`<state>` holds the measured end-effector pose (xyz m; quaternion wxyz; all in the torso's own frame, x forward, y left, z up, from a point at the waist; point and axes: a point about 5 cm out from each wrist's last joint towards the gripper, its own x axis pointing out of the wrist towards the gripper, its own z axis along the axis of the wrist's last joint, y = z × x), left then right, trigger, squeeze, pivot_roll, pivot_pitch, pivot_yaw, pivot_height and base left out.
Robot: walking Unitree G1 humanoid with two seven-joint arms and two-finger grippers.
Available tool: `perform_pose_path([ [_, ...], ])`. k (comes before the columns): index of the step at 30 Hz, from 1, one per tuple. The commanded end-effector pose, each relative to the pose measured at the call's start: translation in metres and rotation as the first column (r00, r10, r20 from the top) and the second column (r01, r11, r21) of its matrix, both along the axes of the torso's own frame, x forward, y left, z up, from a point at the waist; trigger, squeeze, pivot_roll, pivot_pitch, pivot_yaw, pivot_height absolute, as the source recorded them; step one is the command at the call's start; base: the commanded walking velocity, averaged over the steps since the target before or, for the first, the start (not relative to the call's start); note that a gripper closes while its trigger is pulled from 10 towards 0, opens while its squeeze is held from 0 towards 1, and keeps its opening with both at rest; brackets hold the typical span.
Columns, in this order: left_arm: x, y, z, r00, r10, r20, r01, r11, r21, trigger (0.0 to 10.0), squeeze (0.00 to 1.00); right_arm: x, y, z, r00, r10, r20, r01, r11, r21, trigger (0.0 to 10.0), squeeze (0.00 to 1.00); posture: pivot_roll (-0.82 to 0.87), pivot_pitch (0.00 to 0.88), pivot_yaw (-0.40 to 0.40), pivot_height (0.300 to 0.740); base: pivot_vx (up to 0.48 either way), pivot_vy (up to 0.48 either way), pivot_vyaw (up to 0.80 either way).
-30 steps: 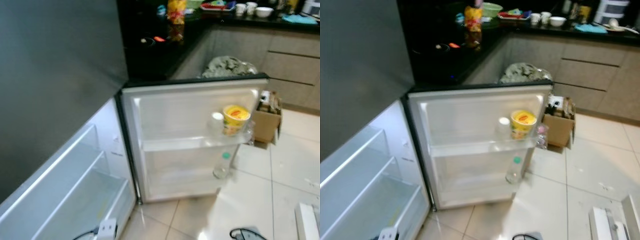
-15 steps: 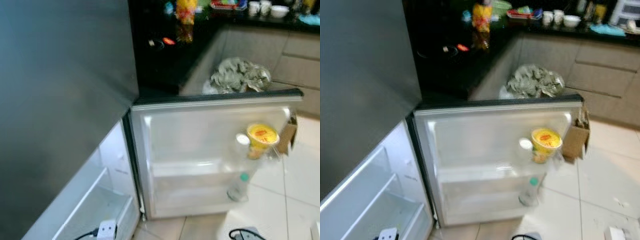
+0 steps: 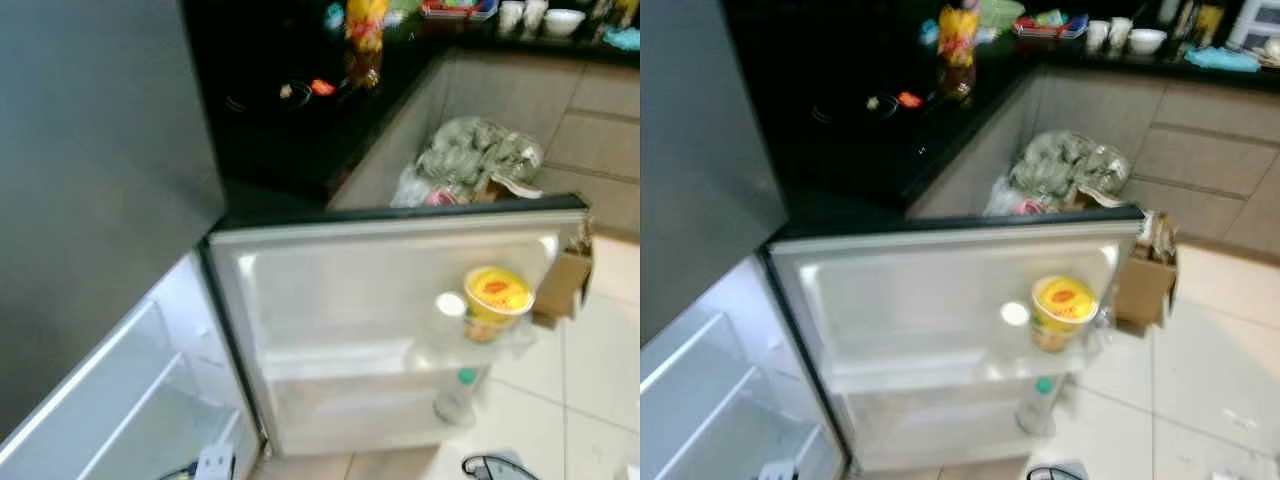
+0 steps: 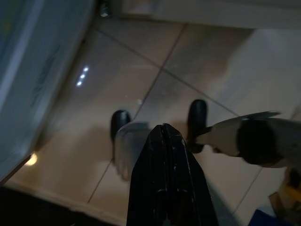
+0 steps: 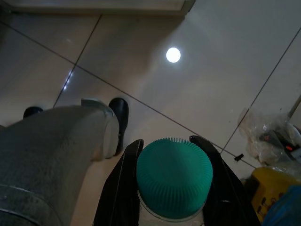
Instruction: Restocking fridge
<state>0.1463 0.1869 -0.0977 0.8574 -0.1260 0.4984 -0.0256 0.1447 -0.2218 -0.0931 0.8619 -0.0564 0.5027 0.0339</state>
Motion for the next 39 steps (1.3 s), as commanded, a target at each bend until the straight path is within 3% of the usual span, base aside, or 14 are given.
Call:
perform_pose_path([
  [1, -0.006, 0.002, -0.002, 1.000, 0.004, -0.016, -0.004, 1.000, 0.005, 10.0, 0.00, -0.001, 0.006, -0.001, 1.000, 0.015, -0.002, -0.015, 1.000, 0.011, 10.0, 0.00, -0.07, 0.007, -0.012, 0.740, 0.000, 0.000, 0.00],
  [5, -0.004, 0.001, -0.001, 1.000, 0.008, 0.000, -0.008, 1.000, 0.004, 10.0, 0.00, 0.010, 0.007, 0.003, 0.997, 0.063, 0.045, -0.063, 0.998, 0.002, 10.0, 0.00, -0.07, 0.011, -0.012, 0.740, 0.000, 0.000, 0.00],
  [6, 0.000, 0.001, 0.001, 1.000, 0.017, 0.026, -0.017, 1.000, -0.006, 10.0, 0.00, 0.025, 0.008, 0.011, 0.991, 0.057, 0.122, -0.061, 0.998, 0.031, 10.0, 0.00, -0.07, 0.012, -0.012, 0.740, 0.000, 0.000, 0.00],
  [10, 0.006, 0.002, 0.004, 0.998, 0.021, 0.063, -0.020, 1.000, -0.019, 10.0, 0.00, 0.040, 0.009, 0.020, 0.978, 0.050, 0.201, -0.067, 0.995, 0.078, 10.0, 0.00, -0.07, 0.012, -0.012, 0.740, 0.000, 0.000, 0.00],
  [13, 0.026, 0.005, 0.014, 0.985, -0.005, 0.170, 0.010, 1.000, -0.029, 10.0, 0.00, 0.067, 0.015, 0.038, 0.940, 0.067, 0.334, -0.143, 0.968, 0.206, 10.0, 0.00, -0.07, 0.015, -0.011, 0.740, 0.000, 0.000, 0.00],
  [16, 0.038, 0.005, 0.021, 0.972, -0.050, 0.228, 0.058, 0.998, -0.030, 10.0, 0.00, 0.077, 0.021, 0.047, 0.917, 0.094, 0.388, -0.214, 0.936, 0.279, 10.0, 0.00, -0.07, 0.018, -0.010, 0.740, 0.000, 0.000, 0.00],
  [19, 0.043, 0.004, 0.025, 0.963, -0.092, 0.253, 0.102, 0.995, -0.024, 10.0, 0.00, 0.080, 0.025, 0.050, 0.907, 0.122, 0.404, -0.260, 0.916, 0.307, 10.0, 0.00, -0.07, 0.018, -0.010, 0.740, 0.000, 0.000, 0.00],
  [22, 0.057, -0.001, 0.035, 0.923, -0.196, 0.330, 0.211, 0.977, -0.009, 10.0, 0.00, 0.081, 0.037, 0.056, 0.865, 0.229, 0.447, -0.410, 0.836, 0.365, 10.0, 0.00, -0.07, 0.020, -0.010, 0.740, 0.000, 0.000, 0.00],
  [23, 0.057, -0.001, 0.035, 0.923, -0.196, 0.330, 0.211, 0.977, -0.009, 10.0, 0.00, 0.081, 0.037, 0.056, 0.865, 0.229, 0.447, -0.410, 0.836, 0.365, 10.0, 0.00, -0.07, 0.020, -0.010, 0.740, 0.000, 0.000, 0.00],
  [27, 0.074, -0.003, 0.047, 0.885, -0.230, 0.405, 0.255, 0.967, -0.010, 10.0, 0.00, 0.092, 0.045, 0.070, 0.796, 0.289, 0.532, -0.523, 0.771, 0.364, 10.0, 0.00, -0.07, 0.022, -0.006, 0.740, 0.000, 0.000, 0.00],
  [28, 0.074, -0.003, 0.047, 0.885, -0.230, 0.405, 0.255, 0.967, -0.010, 10.0, 0.00, 0.092, 0.045, 0.070, 0.796, 0.289, 0.532, -0.523, 0.771, 0.364, 10.0, 0.00, -0.07, 0.022, -0.006, 0.740, 0.000, 0.000, 0.00],
  [31, 0.081, -0.004, 0.053, 0.857, -0.265, 0.442, 0.296, 0.955, 0.000, 10.0, 0.00, 0.101, 0.049, 0.083, 0.741, 0.292, 0.605, -0.585, 0.722, 0.369, 10.0, 0.00, -0.06, 0.023, -0.006, 0.740, 0.000, 0.000, 0.00],
  [34, 0.083, -0.004, 0.054, 0.853, -0.264, 0.451, 0.297, 0.955, -0.002, 10.0, 0.00, 0.105, 0.051, 0.090, 0.711, 0.303, 0.634, -0.621, 0.694, 0.365, 10.0, 0.00, -0.06, 0.022, -0.005, 0.740, 0.000, 0.000, 0.00],
  [39, 0.084, -0.005, 0.056, 0.846, -0.266, 0.461, 0.302, 0.953, -0.004, 10.0, 0.00, 0.111, 0.053, 0.098, 0.689, 0.311, 0.655, -0.651, 0.662, 0.370, 10.0, 0.00, -0.07, 0.024, -0.007, 0.735, 0.000, 0.000, 0.00],
])
